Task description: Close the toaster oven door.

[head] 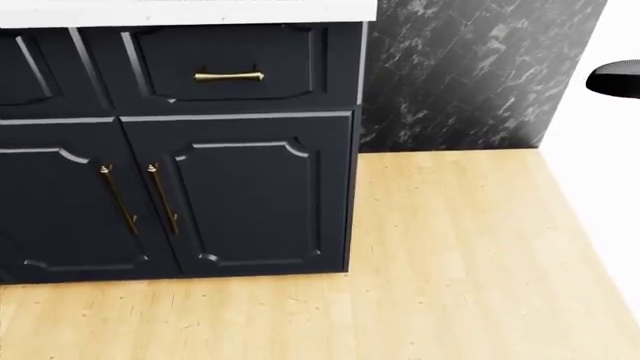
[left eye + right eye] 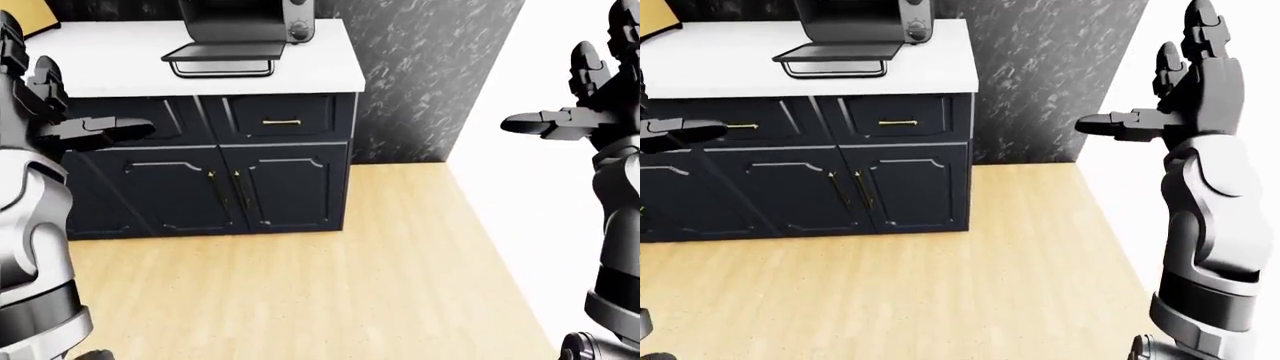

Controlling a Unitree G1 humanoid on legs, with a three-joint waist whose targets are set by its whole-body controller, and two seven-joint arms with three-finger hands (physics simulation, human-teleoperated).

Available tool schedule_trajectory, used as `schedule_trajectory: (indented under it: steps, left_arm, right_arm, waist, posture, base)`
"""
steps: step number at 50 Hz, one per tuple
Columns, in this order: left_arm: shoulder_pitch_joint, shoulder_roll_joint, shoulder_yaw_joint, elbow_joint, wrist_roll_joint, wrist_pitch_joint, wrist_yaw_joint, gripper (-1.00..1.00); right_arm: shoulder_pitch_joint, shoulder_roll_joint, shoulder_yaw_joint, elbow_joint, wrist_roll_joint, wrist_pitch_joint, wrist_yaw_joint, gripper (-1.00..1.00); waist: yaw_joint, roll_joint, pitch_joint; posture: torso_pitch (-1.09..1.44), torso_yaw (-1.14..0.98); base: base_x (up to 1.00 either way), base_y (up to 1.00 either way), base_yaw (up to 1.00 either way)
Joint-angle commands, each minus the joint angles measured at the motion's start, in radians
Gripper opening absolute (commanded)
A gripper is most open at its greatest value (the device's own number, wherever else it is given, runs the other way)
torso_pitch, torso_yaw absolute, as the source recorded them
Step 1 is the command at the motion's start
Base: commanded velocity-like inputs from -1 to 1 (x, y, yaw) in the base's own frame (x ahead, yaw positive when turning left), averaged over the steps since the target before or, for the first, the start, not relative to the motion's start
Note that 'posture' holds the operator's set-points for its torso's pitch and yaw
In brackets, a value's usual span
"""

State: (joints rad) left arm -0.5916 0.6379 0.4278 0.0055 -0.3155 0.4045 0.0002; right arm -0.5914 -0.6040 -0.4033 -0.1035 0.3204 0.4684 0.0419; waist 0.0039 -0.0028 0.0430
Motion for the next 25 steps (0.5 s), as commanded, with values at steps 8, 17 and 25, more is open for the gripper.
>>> schedule_trajectory:
  steps: [8,17,25]
  left_arm:
    - [-0.035,0.039,0.013,-0.024,-0.002,-0.024,0.002,1.00]
    - [-0.042,0.049,0.012,-0.021,0.003,-0.020,-0.001,1.00]
    - [-0.049,0.057,0.013,-0.015,-0.004,-0.010,-0.003,1.00]
  right_arm:
    - [-0.039,-0.034,-0.018,-0.030,0.000,-0.030,0.007,1.00]
    - [-0.045,-0.042,-0.017,-0.025,-0.002,-0.033,0.011,1.00]
    - [-0.043,-0.042,-0.019,-0.030,0.002,-0.030,0.013,1.00]
  waist:
    - [-0.002,0.008,-0.040]
    - [-0.006,0.009,-0.030]
    - [-0.011,0.026,-0.025]
  posture:
    - [0.00,0.00]
    - [0.00,0.00]
    - [0.00,0.00]
  base:
    - [0.00,0.04,0.00]
    - [0.00,0.09,0.00]
    - [0.00,0.17,0.00]
